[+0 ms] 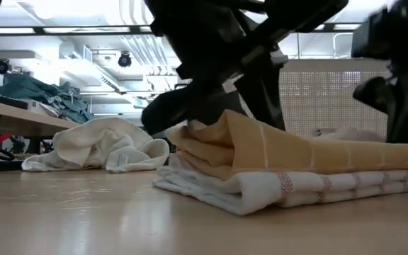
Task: Fold towel
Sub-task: Stack the yellow squared towel on top of the white striped towel
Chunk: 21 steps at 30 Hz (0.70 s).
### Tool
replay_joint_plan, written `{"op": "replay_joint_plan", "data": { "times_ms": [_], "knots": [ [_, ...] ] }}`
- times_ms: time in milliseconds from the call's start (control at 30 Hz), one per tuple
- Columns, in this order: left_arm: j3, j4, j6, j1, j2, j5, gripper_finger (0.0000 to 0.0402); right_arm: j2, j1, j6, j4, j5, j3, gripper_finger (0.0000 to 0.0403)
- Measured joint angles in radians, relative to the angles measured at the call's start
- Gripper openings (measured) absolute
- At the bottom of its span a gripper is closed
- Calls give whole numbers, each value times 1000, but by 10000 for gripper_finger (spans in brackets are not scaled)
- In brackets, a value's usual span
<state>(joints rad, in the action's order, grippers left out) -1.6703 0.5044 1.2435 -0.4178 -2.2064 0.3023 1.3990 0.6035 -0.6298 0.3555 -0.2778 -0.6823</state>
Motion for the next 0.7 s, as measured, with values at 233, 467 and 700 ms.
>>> {"op": "replay_joint_plan", "data": {
  "times_ms": [233,467,700],
  "knots": [
    [0,17,38,-35,2,-41,63,45,-20,-4,175,-95,0,2],
    [0,10,57,-63,27,-12,54,-36,-28,-6,182,-142,-3,1],
    [-16,-35,21,-48,30,81,45,-61,-37,108,-104,-113,-19,0]
  ]
}}
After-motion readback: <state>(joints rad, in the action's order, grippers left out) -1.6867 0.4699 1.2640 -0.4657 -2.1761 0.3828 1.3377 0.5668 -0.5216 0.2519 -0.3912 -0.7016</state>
